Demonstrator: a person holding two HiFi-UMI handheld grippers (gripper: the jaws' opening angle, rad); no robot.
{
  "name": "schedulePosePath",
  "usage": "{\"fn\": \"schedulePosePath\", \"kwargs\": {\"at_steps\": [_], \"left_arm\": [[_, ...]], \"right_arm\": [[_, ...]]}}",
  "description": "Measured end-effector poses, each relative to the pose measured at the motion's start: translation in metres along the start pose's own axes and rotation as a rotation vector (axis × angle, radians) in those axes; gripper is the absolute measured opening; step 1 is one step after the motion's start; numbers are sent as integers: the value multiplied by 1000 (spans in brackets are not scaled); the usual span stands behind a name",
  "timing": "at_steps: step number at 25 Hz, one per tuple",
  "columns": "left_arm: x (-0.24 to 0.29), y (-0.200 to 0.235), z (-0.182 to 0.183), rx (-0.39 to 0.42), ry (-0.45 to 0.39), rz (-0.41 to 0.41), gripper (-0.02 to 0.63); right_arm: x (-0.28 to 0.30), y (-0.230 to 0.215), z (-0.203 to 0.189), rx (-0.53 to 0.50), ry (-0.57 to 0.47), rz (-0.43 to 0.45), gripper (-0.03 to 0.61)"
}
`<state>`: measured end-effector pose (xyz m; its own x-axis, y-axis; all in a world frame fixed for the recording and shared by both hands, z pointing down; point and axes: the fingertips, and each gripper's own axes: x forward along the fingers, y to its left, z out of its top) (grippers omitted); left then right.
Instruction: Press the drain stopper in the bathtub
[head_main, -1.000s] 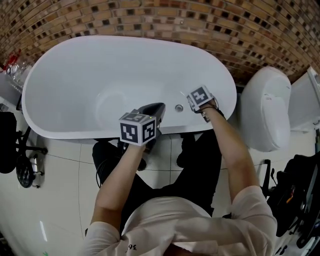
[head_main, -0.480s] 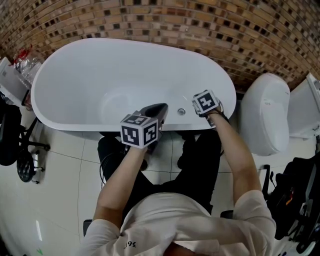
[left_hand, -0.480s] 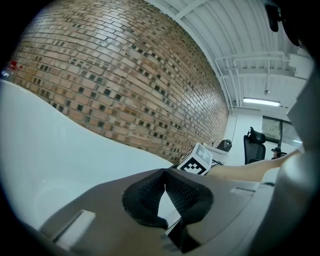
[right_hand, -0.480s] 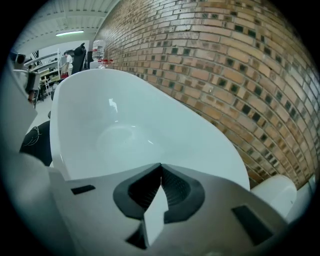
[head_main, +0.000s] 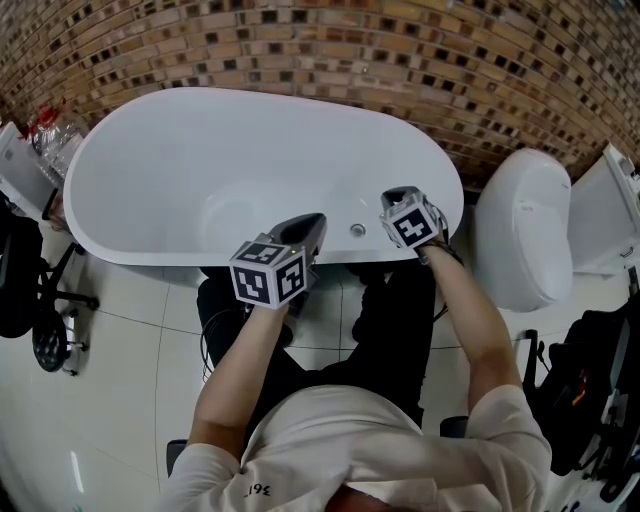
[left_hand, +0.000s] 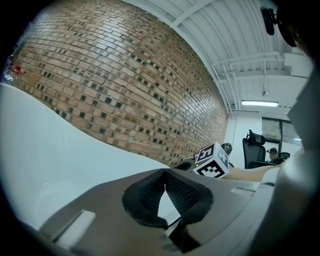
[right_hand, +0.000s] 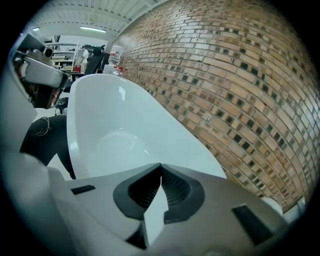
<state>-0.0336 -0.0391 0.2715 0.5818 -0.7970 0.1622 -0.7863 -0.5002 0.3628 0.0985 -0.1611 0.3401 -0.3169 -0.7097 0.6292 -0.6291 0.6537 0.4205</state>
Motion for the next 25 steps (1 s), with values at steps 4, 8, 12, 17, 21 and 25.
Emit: {"fn": "schedulePosePath", "kwargs": {"at_steps": [4,8,12,17,21,25], "left_arm": [[-9,0,3,6,-21,11,5],[-12,-1,-1,33,-11,13,5],[-15,-6,-4,42,-9,7,5],[-19,-11,-9,56,-8,-1,5],[-22,-18,-9,53,-11,-17,5],[-25,-24,-10,53,-23,-33,5]], "right_arm": [[-22,7,12,17,-67,-9,17],[-36,18,15,30,-101,4,17],[-49,25,18,39,-134,3,17],[-68,31,22,103,-199,-9,17],[-76,41,18,100,-214,-27,17],[-77,51,12,149,-229,-1,17]]}}
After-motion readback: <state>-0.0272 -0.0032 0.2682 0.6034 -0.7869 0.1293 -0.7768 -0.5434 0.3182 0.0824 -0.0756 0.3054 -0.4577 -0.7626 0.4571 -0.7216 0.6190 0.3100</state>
